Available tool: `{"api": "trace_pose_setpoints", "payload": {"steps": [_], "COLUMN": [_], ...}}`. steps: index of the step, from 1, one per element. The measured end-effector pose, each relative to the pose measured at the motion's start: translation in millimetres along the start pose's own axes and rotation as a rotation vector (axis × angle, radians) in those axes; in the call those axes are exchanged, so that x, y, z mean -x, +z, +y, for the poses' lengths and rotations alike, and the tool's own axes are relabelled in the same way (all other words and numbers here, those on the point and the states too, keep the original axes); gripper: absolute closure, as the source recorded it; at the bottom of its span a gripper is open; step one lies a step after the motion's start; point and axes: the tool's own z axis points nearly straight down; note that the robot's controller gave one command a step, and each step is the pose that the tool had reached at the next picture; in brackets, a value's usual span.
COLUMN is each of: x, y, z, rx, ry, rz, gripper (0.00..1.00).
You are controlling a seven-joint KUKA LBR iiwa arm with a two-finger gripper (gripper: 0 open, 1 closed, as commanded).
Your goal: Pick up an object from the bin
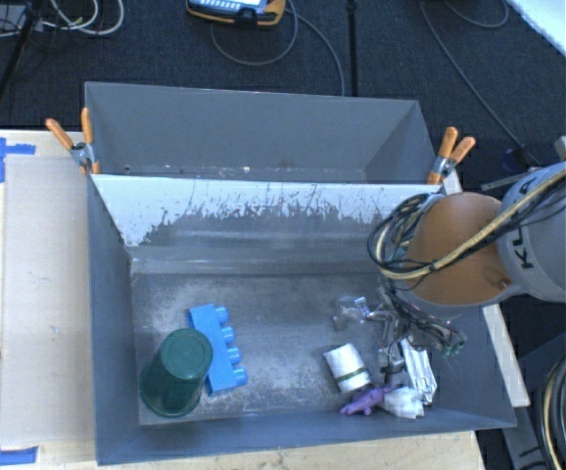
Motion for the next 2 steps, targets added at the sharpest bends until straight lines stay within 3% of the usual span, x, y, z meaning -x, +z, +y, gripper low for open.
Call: {"api": "trace_pose_setpoints", "payload": {"steps": [1,2], "x": [-14.4,-23.0], "y": [-2.6,-4.9], "z": [17.2,18.4], "rx": [-0.009,-0.01], "ry": [-0.024,-0.083], "rz": [-0.017,-0.028], "gripper": [0.0,0.0]}}
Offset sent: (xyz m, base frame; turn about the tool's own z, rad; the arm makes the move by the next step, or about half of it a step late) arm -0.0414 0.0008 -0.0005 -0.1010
